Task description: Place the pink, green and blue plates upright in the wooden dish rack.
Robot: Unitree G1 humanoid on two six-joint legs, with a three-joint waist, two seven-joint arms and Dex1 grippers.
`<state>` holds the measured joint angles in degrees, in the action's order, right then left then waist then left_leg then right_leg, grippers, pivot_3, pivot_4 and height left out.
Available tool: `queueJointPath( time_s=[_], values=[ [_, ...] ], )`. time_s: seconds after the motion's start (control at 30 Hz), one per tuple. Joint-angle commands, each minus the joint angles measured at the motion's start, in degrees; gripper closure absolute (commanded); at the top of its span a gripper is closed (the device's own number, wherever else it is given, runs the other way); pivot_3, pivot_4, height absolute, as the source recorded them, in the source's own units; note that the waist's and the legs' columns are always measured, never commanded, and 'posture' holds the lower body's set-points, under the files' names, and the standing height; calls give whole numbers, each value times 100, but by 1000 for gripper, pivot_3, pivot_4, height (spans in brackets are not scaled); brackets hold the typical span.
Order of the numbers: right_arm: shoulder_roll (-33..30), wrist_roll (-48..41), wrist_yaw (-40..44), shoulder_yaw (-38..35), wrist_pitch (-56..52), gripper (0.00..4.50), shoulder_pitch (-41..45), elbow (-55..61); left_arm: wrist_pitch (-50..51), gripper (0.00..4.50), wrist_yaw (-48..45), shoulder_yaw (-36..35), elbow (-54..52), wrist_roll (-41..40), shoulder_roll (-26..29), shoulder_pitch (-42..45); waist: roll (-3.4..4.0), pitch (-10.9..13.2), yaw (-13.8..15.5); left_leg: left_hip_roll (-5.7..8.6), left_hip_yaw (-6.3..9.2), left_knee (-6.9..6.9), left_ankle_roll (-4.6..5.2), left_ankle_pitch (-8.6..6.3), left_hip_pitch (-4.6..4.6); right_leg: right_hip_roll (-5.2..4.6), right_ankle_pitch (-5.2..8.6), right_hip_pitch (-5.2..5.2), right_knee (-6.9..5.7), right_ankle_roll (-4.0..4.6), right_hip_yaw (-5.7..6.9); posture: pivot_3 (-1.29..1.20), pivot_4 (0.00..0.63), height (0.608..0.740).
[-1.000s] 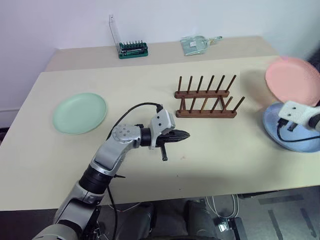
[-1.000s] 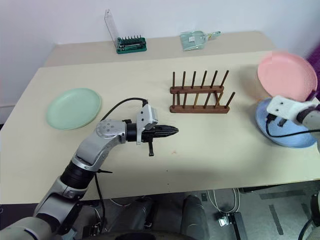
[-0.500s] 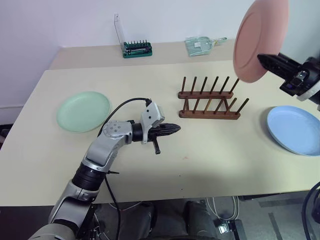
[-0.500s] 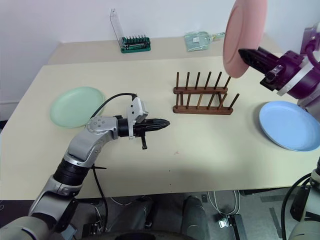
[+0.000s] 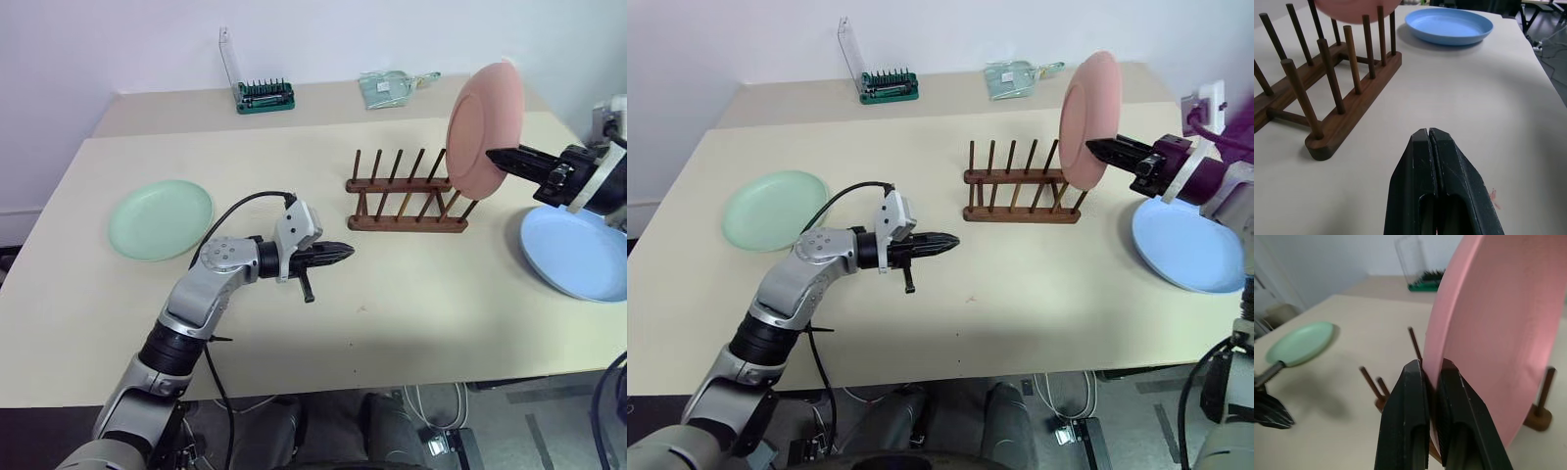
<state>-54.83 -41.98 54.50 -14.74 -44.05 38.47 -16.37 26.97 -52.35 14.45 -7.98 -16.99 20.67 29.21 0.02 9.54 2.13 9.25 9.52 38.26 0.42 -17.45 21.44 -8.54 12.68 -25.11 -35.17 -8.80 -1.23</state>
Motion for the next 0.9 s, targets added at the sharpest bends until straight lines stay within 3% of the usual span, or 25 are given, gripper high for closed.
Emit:
queueJointPath(
  time_s=[0.03,0.07,0.2,0.4,0.5,0.67,0.73,0.83,0.9],
  values=[
    [24,309,72,37,252,3773,312,-260,-14,4500,16,-78,-249,-110,8,4,0,0,0,0,0,0,0,0,1,0,0,-1,0,0,0,0,150,740],
    [45,309,87,21,247,3559,349,-249,-11,4500,24,-80,-254,-111,3,7,0,0,1,0,0,0,0,0,1,0,0,-2,0,0,0,0,150,740],
    [89,783,-298,-106,897,1662,359,-87,17,4500,56,-103,-309,-131,1,-16,0,0,6,0,0,0,0,0,4,0,0,-4,0,0,0,0,150,740],
    [-315,1736,-849,-413,2223,1662,48,343,91,4500,425,-336,-292,-116,-50,-42,0,0,10,1,0,-1,-1,0,6,-1,0,-9,-1,0,0,0,150,740],
    [-477,1570,-840,-767,2182,1624,-180,1340,602,3682,1687,-1302,95,-225,-350,193,1,0,-4,0,-1,-2,-1,1,6,0,0,-12,-4,0,-2,0,150,740],
    [-284,461,-539,-357,1205,1624,-758,3800,837,1252,3892,-2856,426,247,-331,459,-3,-1,-123,-13,-1,-8,-7,2,1,8,0,-14,-7,0,-3,0,150,740],
    [-216,282,-605,-131,963,1624,-852,4259,855,218,4648,-3247,468,441,-360,559,-12,0,-141,-13,-1,-6,-7,2,2,8,0,-13,-6,-1,-2,0,150,740],
    [129,295,-681,467,920,1624,-890,4656,1316,56,6342,-4043,445,1000,-433,670,-31,-3,-125,-4,-2,3,-5,1,5,2,-4,-8,-2,-7,-2,0,150,740],
    [395,286,-743,719,869,1624,-851,4628,1647,56,6671,-4240,188,1009,-526,602,-45,-8,-116,-4,0,2,-5,1,4,2,-4,-6,-1,-8,-1,0,150,740]
  ],
)
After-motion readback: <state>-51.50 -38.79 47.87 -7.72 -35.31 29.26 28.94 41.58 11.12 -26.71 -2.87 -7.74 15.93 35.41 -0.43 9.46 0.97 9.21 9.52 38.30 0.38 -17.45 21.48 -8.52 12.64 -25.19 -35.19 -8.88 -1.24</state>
